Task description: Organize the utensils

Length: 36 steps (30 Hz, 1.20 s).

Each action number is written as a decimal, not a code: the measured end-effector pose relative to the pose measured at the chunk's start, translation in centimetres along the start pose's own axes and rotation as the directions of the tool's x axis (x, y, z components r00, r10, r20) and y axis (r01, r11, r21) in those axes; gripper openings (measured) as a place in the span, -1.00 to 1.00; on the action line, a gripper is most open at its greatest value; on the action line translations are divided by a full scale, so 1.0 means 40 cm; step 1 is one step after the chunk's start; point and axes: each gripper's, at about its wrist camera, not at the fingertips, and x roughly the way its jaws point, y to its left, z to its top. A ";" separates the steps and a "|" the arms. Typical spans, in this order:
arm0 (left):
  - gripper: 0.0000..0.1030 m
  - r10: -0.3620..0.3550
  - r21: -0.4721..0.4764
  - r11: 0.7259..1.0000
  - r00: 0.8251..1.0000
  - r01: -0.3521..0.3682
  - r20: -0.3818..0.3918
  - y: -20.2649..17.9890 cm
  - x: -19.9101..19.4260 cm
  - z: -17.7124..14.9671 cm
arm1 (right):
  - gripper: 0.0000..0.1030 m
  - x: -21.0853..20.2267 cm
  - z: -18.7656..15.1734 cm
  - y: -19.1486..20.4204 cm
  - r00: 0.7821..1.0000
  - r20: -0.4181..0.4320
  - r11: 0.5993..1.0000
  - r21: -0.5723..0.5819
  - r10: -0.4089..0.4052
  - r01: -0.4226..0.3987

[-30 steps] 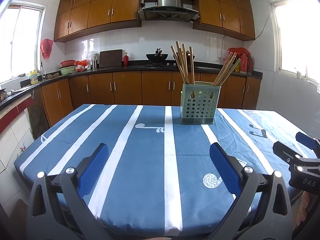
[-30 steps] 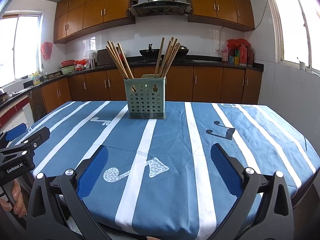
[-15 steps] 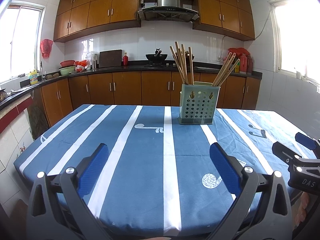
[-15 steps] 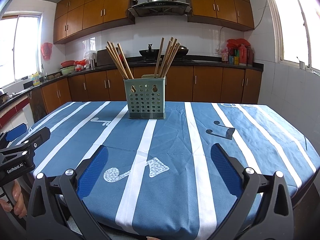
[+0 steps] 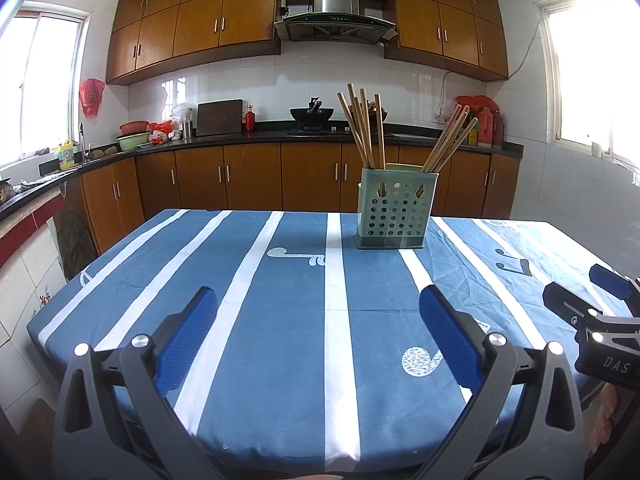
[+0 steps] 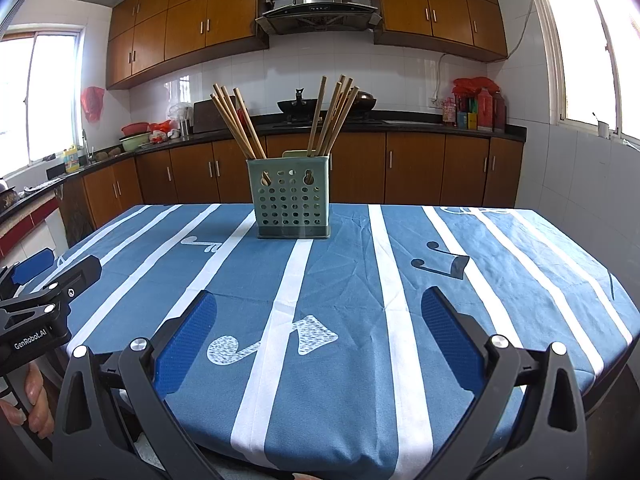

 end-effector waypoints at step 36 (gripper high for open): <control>0.92 -0.003 0.002 1.000 1.000 0.003 -0.001 -0.010 -0.002 -0.003 | 0.97 0.002 -0.003 0.003 1.000 -0.004 1.000 0.003 0.001 -0.001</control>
